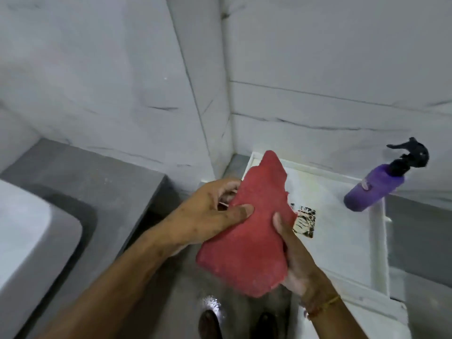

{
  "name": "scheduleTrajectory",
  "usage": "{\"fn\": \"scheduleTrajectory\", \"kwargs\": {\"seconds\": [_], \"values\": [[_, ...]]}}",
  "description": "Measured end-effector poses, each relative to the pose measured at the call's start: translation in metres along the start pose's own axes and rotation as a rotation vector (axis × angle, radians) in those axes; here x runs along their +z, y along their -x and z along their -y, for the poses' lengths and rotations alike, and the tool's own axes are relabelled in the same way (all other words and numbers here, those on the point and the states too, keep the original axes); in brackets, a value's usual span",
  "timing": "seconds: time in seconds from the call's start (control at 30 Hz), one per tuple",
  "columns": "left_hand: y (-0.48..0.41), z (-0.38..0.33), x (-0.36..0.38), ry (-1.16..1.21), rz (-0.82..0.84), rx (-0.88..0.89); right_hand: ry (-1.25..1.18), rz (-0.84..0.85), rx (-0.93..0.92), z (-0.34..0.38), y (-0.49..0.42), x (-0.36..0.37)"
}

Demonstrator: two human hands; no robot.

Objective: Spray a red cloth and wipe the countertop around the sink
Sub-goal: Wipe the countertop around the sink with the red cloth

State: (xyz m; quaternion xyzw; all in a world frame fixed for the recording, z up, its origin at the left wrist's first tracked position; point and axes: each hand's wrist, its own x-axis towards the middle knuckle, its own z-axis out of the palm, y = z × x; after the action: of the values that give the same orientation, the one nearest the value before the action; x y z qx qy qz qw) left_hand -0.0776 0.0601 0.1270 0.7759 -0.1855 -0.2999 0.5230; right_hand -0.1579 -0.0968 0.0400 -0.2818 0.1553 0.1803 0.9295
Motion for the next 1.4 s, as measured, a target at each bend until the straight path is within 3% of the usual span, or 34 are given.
{"fn": "scheduleTrajectory", "kwargs": {"seconds": [0.1, 0.3, 0.47, 0.6, 0.77, 0.87, 0.93, 1.03, 1.17, 1.27, 1.4], "values": [[0.029, 0.020, -0.022, -0.002, -0.151, -0.052, 0.020, 0.024, -0.002, -0.017, -0.015, 0.029], [0.073, 0.082, -0.079, -0.065, -0.619, -0.180, 0.114, -0.183, 0.121, -0.051, -0.050, 0.075], [0.131, 0.133, -0.148, -0.144, -0.921, -0.269, 0.113, -0.243, 0.087, -0.080, -0.078, 0.100], [0.169, 0.169, -0.190, -0.204, -1.212, -0.369, 0.269, -0.309, 0.055, -0.101, -0.102, 0.126], [0.184, 0.191, -0.226, -0.140, -1.311, -0.421, 0.690, -0.336, -0.047, -0.101, -0.133, 0.159], [0.175, 0.193, -0.248, -0.150, -1.343, -0.414, 0.939, -0.239, -0.194, -0.093, -0.173, 0.187], [0.166, 0.195, -0.263, -0.164, -1.349, -0.412, 1.210, -0.133, -0.319, -0.095, -0.213, 0.207], [0.144, 0.202, -0.286, -0.235, -1.321, -0.430, 1.730, 0.178, -0.472, -0.114, -0.292, 0.224], [0.104, 0.224, -0.310, -0.266, -1.186, -0.596, 2.374, 0.371, -0.233, -0.172, -0.384, 0.196], [0.080, 0.243, -0.314, -0.250, -1.106, -0.687, 2.535, 0.411, -0.175, -0.208, -0.421, 0.168], [0.072, 0.256, -0.310, -0.193, -1.165, -0.611, 2.603, 0.420, -0.422, -0.222, -0.449, 0.160]]}}
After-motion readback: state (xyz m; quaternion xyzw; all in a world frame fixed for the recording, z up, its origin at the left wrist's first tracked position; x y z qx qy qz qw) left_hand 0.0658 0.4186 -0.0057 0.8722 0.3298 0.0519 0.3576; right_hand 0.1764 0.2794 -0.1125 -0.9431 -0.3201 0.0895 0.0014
